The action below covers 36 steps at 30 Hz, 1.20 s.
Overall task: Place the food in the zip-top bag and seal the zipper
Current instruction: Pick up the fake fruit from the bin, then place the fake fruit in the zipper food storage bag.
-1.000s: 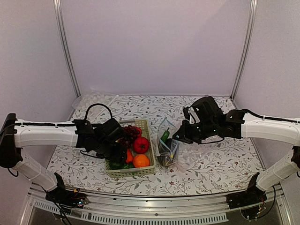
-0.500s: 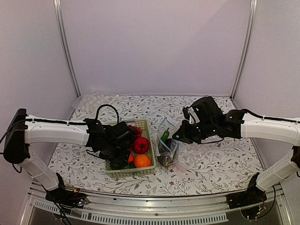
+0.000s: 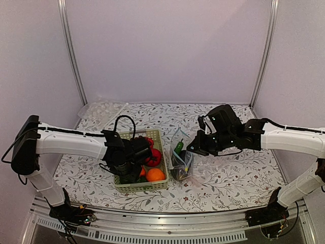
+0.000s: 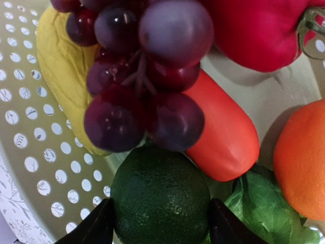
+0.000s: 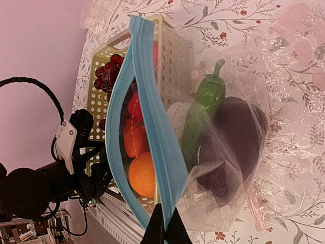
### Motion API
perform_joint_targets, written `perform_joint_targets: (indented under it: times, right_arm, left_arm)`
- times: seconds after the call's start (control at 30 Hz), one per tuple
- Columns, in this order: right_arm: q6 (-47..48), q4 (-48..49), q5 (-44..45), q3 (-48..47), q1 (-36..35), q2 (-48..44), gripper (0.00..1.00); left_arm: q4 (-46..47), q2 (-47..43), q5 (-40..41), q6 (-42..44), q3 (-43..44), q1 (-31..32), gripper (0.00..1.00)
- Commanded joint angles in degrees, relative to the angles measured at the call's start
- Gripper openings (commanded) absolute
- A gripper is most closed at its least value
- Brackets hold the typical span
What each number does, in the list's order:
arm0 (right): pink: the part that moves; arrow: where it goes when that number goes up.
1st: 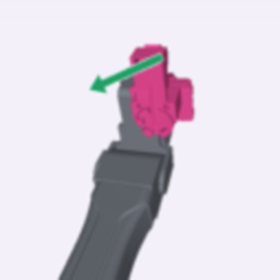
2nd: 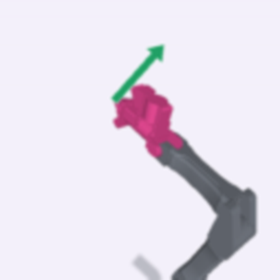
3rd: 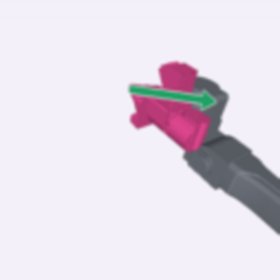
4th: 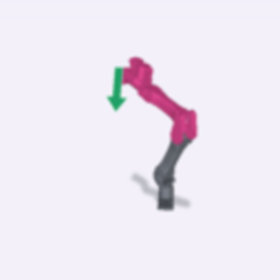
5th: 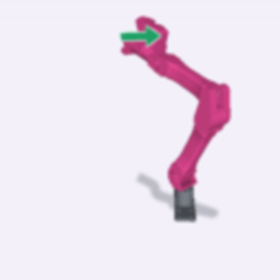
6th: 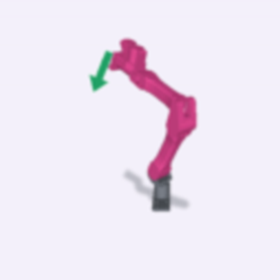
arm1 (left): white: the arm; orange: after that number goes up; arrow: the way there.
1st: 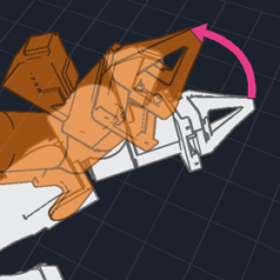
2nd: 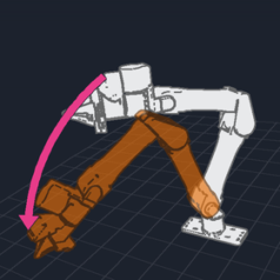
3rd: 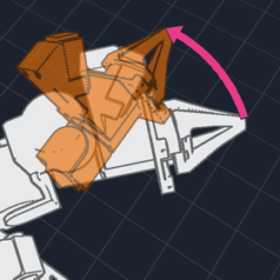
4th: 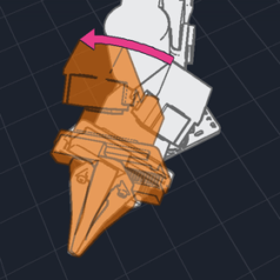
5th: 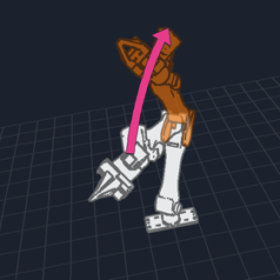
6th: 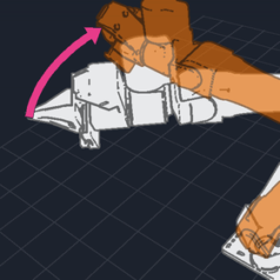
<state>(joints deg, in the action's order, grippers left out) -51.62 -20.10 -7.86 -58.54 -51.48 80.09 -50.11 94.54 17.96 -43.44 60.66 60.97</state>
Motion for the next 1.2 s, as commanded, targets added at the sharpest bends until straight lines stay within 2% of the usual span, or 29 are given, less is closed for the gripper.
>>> perform_joint_targets:
  times: [0.0,0.37,0.6,0.83,1.17]
  right_arm:
    - [0.4,0.6,0.4,-0.9,-0.5,0.1,0.0]
    - [0.3,0.3,0.6,-0.8,-0.5,-0.2,0.0]
    - [0.4,0.4,0.5,-1.1,-0.5,-0.3,0.0]
    - [0.7,0.1,0.4,-1.6,-0.6,-0.1,0.0]
    - [1.0,-0.2,0.9,-2.6,-1.1,0.1,0.0]
  left_arm:
    - [-1.1,-0.1,1.5,0.1,0.7,0.7,0.6]
    - [-1.0,-9.4,6.7,-0.3,1.5,0.9,0.53]
    - [0.8,-16.0,7.0,-0.3,0.8,1.2,0.51]
    - [18.8,-25.0,2.5,5.6,1.2,1.6,0.5]
    - [37.7,-12.3,-10.8,5.0,9.1,2.1,0.46]
